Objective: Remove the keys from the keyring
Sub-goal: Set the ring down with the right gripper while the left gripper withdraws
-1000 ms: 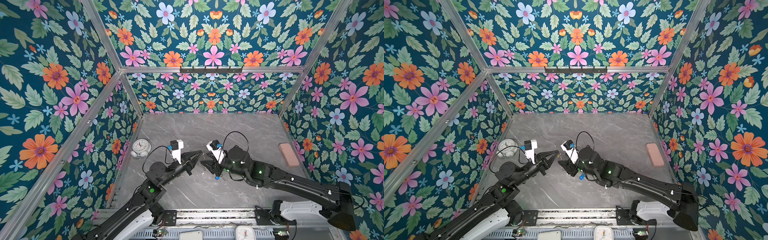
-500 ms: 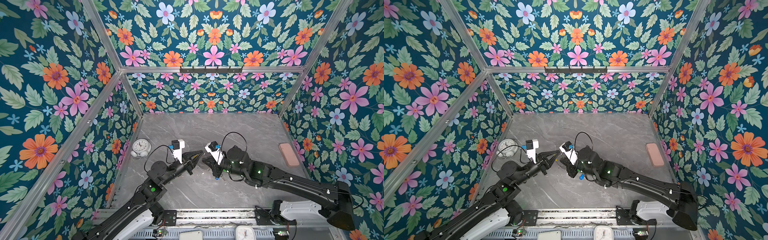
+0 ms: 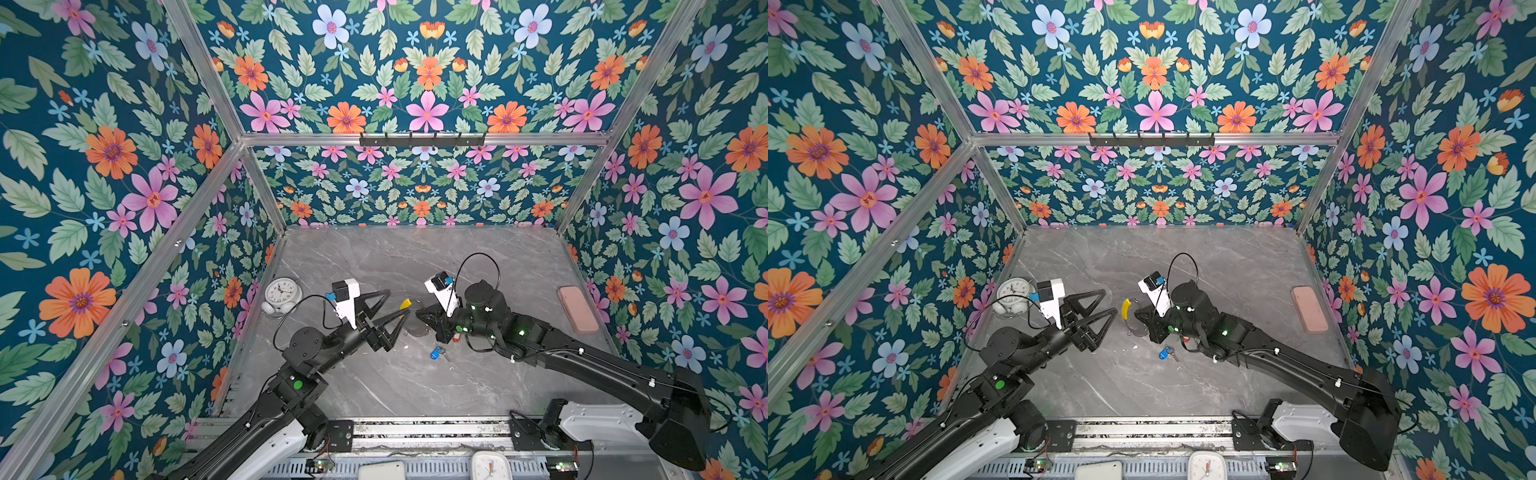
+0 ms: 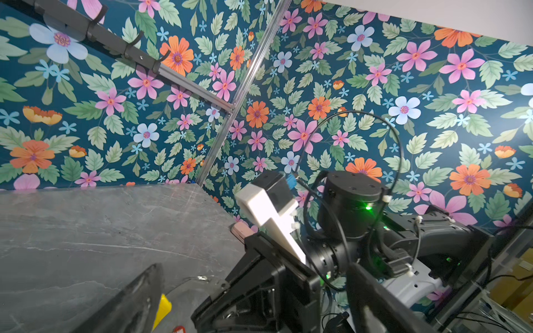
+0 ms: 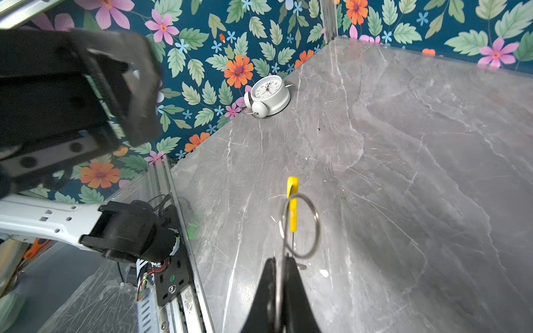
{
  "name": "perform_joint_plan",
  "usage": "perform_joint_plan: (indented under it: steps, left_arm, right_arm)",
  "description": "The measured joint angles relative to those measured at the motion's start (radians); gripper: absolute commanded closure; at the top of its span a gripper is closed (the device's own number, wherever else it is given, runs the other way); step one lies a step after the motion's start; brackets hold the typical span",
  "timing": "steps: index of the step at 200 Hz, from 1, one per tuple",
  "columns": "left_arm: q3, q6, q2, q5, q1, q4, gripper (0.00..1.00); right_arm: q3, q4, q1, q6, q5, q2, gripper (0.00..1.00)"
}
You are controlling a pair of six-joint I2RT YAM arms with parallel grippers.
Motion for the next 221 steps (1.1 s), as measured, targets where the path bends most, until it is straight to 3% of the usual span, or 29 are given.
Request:
perform_joint_plan:
  steps: [47,80,118,150,164,180,205,221]
  left_arm:
    - [-0.012,0.034,-0.126,-0.050,0.000,-0.034,0.00]
    - [-0.027,0.048,-0.166,-0.078,0.000,-0.055,0.00]
    - [-0.028,0.048,-0.163,-0.080,0.000,-0.076,0.00]
    - [-0.029,0.048,-0.156,-0.080,0.000,-0.079,0.00]
    - [-0.030,0.048,-0.155,-0.080,0.000,-0.080,0.00]
    - [-0.030,0.047,-0.156,-0.080,0.000,-0.081,0.00]
    - [-0.030,0.047,-0.158,-0.082,0.000,-0.084,0.00]
    - [-0.030,0.047,-0.158,-0.086,0.000,-0.090,0.00]
  right_arm:
    - [-0.018,0.060,-0.133,0.113,-0.251,0.180,1.00]
    - [0.042,0.071,-0.155,0.148,-0.427,0.351,1.00]
    - [0.142,0.050,-0.159,0.155,-0.522,0.521,1.00]
    - [0.241,-0.029,-0.166,0.145,-0.534,0.652,0.83]
    - [0.271,-0.051,-0.171,0.144,-0.537,0.695,0.66]
    - [0.295,-0.085,-0.176,0.140,-0.526,0.730,0.53]
    - [0.327,-0.150,-0.180,0.127,-0.458,0.744,0.44]
    - [0.336,-0.182,-0.181,0.122,-0.392,0.734,0.31]
